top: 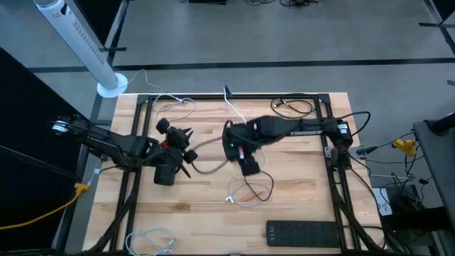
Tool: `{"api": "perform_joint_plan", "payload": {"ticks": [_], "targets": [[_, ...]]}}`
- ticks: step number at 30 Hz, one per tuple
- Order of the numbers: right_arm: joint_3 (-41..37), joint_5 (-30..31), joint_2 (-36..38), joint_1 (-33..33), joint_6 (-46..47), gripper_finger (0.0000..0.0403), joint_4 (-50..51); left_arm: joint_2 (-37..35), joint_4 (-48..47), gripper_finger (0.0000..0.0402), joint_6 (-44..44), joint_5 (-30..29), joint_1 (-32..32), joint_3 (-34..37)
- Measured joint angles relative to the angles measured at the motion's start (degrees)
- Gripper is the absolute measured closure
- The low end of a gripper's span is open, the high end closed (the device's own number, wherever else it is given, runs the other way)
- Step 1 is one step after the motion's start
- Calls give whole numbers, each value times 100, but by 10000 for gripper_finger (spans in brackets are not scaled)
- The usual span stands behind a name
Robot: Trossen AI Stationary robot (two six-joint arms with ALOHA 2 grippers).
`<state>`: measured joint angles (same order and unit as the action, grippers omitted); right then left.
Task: Insert USB
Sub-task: Insert the white charger cable into the bottom black outlet extension
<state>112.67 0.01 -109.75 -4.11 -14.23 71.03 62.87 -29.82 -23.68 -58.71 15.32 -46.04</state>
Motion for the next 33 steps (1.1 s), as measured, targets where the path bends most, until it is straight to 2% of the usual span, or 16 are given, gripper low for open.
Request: {"api": "perform_joint_plan", "payload": {"ticks": [3,7,15,19,21,23,25,29,33], "targets": [[-602,-10,402,-204,48,230,-201,-2,-6,363,0,20,78,0],[-1785,91,1290,-385,407,251,-895,-2,-34,363,-95,40,166,0],[-4693,919,3595,-852,1248,295,-3463,4,125,363,-230,100,191,0],[-6121,924,4383,-989,1618,311,-4825,94,948,363,170,24,28,7],[-6797,905,4591,-1025,1696,317,-5469,162,1748,363,677,109,-250,7],[-7470,902,4664,-1066,1711,322,-6403,247,2442,363,1371,654,-653,7],[-8137,893,4651,-1144,1683,326,-7683,367,2664,362,1846,1362,-1204,-72],[-9220,509,4365,-1354,1649,333,-10009,761,1963,343,1982,2084,-2618,-515],[-9712,447,4195,-1707,1701,339,-10991,1416,1284,299,2062,2835,-3886,-962]]}}
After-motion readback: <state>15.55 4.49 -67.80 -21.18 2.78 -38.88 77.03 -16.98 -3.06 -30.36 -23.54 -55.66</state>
